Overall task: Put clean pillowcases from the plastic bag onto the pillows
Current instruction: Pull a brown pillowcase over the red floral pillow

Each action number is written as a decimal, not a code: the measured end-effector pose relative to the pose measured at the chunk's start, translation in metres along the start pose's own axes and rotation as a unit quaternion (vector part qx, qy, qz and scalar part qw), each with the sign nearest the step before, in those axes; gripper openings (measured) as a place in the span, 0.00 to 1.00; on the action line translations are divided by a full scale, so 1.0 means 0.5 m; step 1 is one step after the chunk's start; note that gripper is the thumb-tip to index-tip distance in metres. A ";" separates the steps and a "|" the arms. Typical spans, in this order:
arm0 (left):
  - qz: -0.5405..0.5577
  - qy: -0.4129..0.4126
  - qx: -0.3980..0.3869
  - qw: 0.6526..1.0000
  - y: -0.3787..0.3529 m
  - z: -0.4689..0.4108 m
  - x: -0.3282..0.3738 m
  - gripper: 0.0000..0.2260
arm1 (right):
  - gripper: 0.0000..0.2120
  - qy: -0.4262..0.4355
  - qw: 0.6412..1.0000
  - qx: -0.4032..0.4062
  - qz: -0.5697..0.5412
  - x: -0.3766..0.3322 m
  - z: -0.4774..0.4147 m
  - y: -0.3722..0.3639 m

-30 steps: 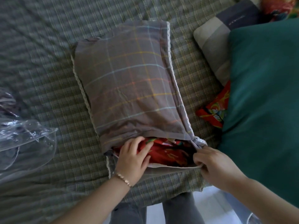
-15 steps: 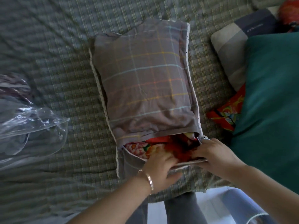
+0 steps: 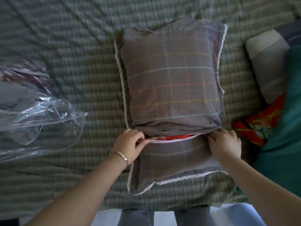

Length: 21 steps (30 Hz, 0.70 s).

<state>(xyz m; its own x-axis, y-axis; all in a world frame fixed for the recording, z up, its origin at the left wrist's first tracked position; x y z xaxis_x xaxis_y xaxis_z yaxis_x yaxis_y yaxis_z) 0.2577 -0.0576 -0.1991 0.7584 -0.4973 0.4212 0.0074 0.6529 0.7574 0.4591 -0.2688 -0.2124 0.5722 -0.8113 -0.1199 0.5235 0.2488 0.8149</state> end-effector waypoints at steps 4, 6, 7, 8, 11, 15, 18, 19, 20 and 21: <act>0.073 0.185 -0.030 0.980 -0.027 -0.025 -0.101 0.11 | 0.19 -0.108 0.990 -0.080 0.030 -0.019 -0.004 -0.049; 0.130 0.237 -0.110 0.956 -0.049 -0.012 -0.115 0.15 | 0.17 -0.159 0.986 -0.056 -0.005 -0.030 0.021 -0.055; 0.177 0.264 -0.134 0.939 -0.057 -0.003 -0.110 0.17 | 0.16 -0.177 0.983 -0.026 -0.030 -0.037 0.038 -0.052; 0.218 0.301 -0.146 0.917 -0.070 0.008 -0.106 0.20 | 0.15 -0.185 0.981 0.010 -0.060 -0.048 0.054 -0.047; 0.296 0.399 -0.143 0.856 -0.084 0.037 -0.098 0.22 | 0.12 -0.084 0.975 0.138 -0.151 -0.125 0.104 -0.025; 0.410 0.410 -0.131 0.804 -0.078 0.066 -0.127 0.06 | 0.14 0.187 0.947 0.125 -0.230 -0.318 0.169 -0.035; 0.465 0.411 -0.140 0.771 -0.083 0.080 -0.153 0.09 | 0.13 0.210 0.942 0.069 -0.251 -0.398 0.178 -0.056; 0.493 0.406 -0.146 0.755 -0.082 0.079 -0.153 0.11 | 0.12 0.176 0.945 0.049 -0.271 -0.407 0.165 -0.063; 0.511 0.397 -0.155 0.746 -0.079 0.076 -0.148 0.11 | 0.11 0.128 0.947 0.028 -0.293 -0.405 0.147 -0.072; 0.524 0.386 -0.165 0.742 -0.075 0.074 -0.143 0.09 | 0.11 0.078 0.949 0.015 -0.306 -0.399 0.127 -0.079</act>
<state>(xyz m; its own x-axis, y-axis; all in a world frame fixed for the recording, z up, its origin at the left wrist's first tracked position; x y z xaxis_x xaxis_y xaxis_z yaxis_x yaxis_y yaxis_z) 0.1792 -0.0675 -0.2391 0.6075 0.7725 0.1850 -0.7859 0.6183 -0.0011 0.2841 -0.1506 -0.1847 0.2551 -0.7101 -0.6563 0.7715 -0.2597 0.5808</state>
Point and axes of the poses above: each hand's wrist, its own z-axis away from the middle knuckle, its own y-axis out of the back of the hand, x = y × z, the point moved 6 cm from there along -z, towards the middle knuckle, and after that the axes turned 11 degrees about y, right-handed, at the moved point
